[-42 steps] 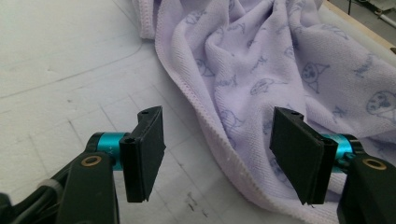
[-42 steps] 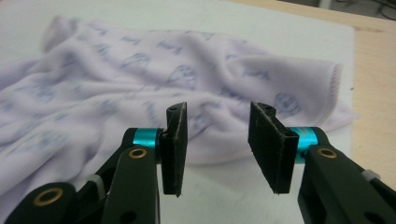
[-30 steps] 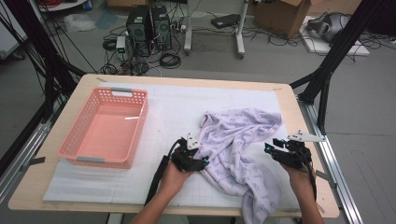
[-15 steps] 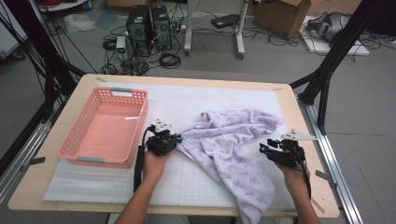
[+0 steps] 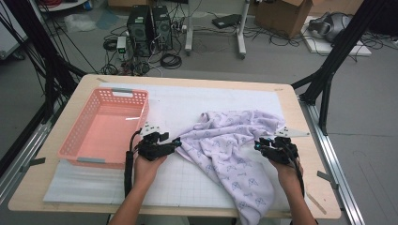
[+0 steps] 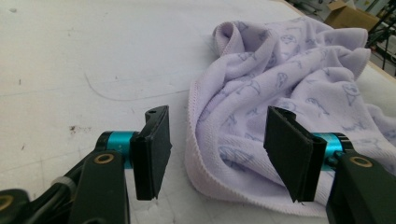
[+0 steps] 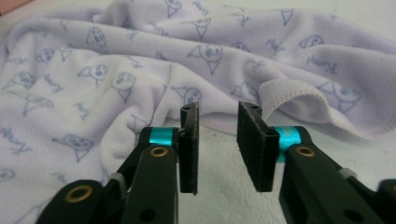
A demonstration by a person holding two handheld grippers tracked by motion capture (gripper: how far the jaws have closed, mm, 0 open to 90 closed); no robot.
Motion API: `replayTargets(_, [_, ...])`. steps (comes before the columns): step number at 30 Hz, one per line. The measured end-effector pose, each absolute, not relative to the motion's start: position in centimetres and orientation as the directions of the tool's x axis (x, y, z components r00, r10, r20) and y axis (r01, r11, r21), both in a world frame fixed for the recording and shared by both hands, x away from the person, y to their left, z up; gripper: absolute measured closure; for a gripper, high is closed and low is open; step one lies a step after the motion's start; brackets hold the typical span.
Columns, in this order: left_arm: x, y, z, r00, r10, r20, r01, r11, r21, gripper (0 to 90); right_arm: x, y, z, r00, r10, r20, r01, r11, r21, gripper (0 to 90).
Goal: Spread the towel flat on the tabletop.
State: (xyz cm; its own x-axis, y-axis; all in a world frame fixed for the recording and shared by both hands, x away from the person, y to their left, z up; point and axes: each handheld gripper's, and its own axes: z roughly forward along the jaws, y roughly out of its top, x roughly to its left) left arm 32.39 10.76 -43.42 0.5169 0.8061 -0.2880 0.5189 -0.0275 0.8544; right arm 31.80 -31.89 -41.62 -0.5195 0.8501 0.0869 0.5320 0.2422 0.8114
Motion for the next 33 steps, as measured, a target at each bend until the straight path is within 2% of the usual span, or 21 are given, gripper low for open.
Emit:
replayTargets(3, [32.1,10.7,-43.5,0.537,0.793,-0.287,0.521,-0.044,0.852,42.8,32.0,-31.7,-41.7,-0.529,0.843,0.093,0.540,0.251,0.803,82.6])
replayTargets(6, [31.9,10.3,-43.7,0.548,0.783,-0.294,0.521,-0.044,0.853,43.1,32.4,-31.3,-42.0,-0.536,0.841,0.079,0.549,0.275,0.790,83.2])
replayTargets(12, [31.5,8.9,-44.2,0.573,0.766,-0.292,0.538,-0.082,0.839,42.6,33.8,-28.7,-43.2,-0.568,0.814,0.119,0.602,0.312,0.735,60.9])
replayTargets(15, [31.4,8.2,-44.5,0.583,0.763,-0.281,0.540,-0.106,0.835,42.6,34.1,-26.1,-44.0,-0.618,0.779,0.101,0.599,0.383,0.703,60.4])
replayTargets(16, [31.4,8.1,-44.6,0.583,0.761,-0.284,0.545,-0.107,0.832,42.6,34.1,-25.3,-44.2,-0.630,0.774,0.062,0.581,0.416,0.699,62.0])
replayTargets(18, [31.4,8.0,-44.7,0.587,0.760,-0.279,0.546,-0.117,0.829,42.6,34.2,-24.7,-44.0,-0.661,0.749,0.047,0.560,0.451,0.695,79.8])
replayTargets(20, [31.4,7.9,-44.7,0.588,0.759,-0.280,0.544,-0.115,0.831,43.1,34.3,-24.6,-43.7,-0.675,0.737,-0.035,0.521,0.510,0.685,83.5])
replayTargets(22, [31.4,7.8,-44.7,0.596,0.754,-0.275,0.543,-0.127,0.830,44.3,34.9,-25.5,-43.5,-0.627,0.774,-0.094,0.524,0.507,0.684,84.0])
replayTargets(24, [31.3,7.6,-44.7,0.605,0.750,-0.266,0.537,-0.139,0.832,45.9,35.9,-27.4,-43.4,-0.539,0.836,-0.099,0.563,0.445,0.697,85.7])
replayTargets(29, [31.1,6.9,-44.9,0.625,0.736,-0.261,0.538,-0.164,0.827,47.7,37.2,-32.6,-42.4,-0.206,0.965,-0.160,0.610,0.255,0.750,85.8])
replayTargets(31, [31.1,6.6,-45.0,0.633,0.728,-0.262,0.538,-0.171,0.825,48.9,37.2,-34.1,-42.2,-0.144,0.983,-0.116,0.623,0.182,0.761,85.7])
replayTargets(33, [31.0,6.2,-45.0,0.644,0.715,-0.271,0.542,-0.177,0.821,50.1,37.0,-34.7,-42.1,-0.152,0.986,-0.070,0.628,0.151,0.763,83.6])
